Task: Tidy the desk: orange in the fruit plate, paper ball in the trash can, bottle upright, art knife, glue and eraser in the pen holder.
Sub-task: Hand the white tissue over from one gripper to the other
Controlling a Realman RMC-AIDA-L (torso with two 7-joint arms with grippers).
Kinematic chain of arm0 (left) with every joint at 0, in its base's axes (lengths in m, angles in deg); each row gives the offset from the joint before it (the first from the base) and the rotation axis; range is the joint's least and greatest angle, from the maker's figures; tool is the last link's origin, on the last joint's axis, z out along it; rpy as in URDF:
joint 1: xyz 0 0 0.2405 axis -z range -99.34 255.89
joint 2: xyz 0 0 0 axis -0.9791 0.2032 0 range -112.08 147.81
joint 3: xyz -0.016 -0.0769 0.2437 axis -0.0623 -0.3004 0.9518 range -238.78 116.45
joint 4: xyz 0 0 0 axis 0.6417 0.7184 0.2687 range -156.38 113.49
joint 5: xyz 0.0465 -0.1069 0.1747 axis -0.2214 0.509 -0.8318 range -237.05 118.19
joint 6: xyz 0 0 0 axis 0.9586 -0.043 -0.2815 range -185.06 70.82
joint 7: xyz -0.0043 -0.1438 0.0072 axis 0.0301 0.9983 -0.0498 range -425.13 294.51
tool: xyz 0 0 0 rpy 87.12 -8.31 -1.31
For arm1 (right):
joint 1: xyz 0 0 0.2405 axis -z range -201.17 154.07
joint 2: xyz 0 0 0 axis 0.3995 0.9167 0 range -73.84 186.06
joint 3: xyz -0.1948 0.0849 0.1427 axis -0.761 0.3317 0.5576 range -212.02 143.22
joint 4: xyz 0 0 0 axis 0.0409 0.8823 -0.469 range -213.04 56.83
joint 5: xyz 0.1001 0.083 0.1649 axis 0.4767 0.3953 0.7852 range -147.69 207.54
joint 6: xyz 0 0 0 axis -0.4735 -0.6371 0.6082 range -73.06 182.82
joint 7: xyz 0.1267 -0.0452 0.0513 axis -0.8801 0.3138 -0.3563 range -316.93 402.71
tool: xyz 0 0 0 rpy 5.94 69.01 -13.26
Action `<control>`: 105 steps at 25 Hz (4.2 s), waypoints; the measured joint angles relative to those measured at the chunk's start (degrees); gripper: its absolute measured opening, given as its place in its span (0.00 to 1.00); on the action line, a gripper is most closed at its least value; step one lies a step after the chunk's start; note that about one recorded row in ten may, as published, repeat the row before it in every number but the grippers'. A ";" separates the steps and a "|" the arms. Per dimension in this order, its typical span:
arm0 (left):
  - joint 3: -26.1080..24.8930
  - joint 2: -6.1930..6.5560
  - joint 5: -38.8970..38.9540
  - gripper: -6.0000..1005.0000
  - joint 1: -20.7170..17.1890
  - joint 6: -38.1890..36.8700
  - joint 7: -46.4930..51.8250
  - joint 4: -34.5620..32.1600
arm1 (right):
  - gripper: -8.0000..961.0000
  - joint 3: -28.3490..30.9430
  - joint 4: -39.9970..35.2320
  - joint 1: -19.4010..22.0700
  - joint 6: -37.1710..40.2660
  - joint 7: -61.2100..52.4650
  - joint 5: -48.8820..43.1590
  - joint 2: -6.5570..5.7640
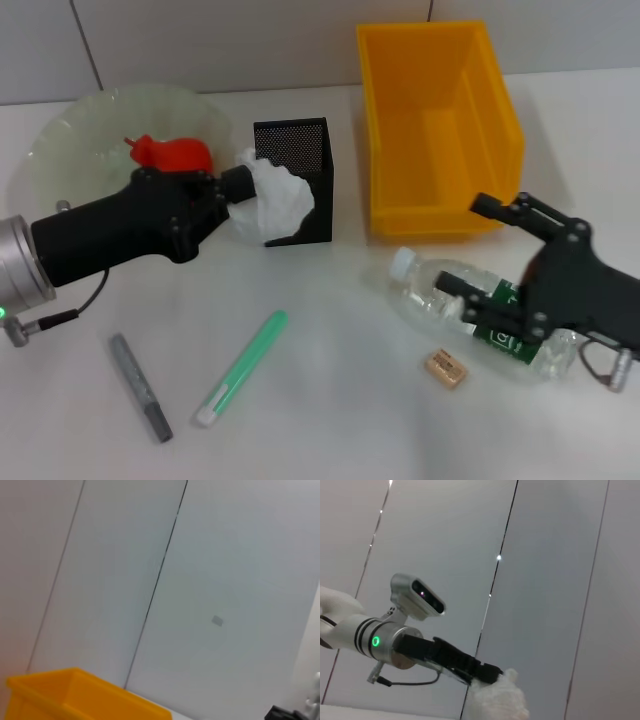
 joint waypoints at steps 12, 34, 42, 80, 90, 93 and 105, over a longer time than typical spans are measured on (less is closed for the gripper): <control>3.58 -0.25 2.95 0.05 1.64 0.29 -1.48 2.82 | 0.81 -0.14 11.54 -4.25 -5.65 15.31 -0.31 0.15; 5.59 -0.22 4.62 0.06 1.92 -0.06 -1.32 4.91 | 0.81 5.62 23.87 -7.30 -10.35 38.73 -0.36 0.40; 6.87 -0.29 5.75 0.06 2.09 0.34 -1.49 5.53 | 0.81 5.60 24.86 -8.72 -10.34 39.47 -0.55 0.42; 7.18 -0.31 6.77 0.08 2.44 1.50 -1.48 5.66 | 0.49 9.20 29.22 -11.05 -14.27 44.93 -2.23 0.49; 7.12 -0.31 6.89 0.08 2.89 1.94 -1.81 6.33 | 0.34 9.22 28.95 -11.01 -14.21 45.04 -2.33 0.49; 7.12 -0.31 7.54 0.08 2.81 1.86 -2.07 6.33 | 0.31 9.22 28.89 -10.75 -14.11 45.80 -2.26 0.49; 7.18 -0.18 9.07 0.19 2.87 1.46 -2.12 7.71 | 0.27 9.65 29.03 -9.74 -12.61 47.74 -1.81 0.49</control>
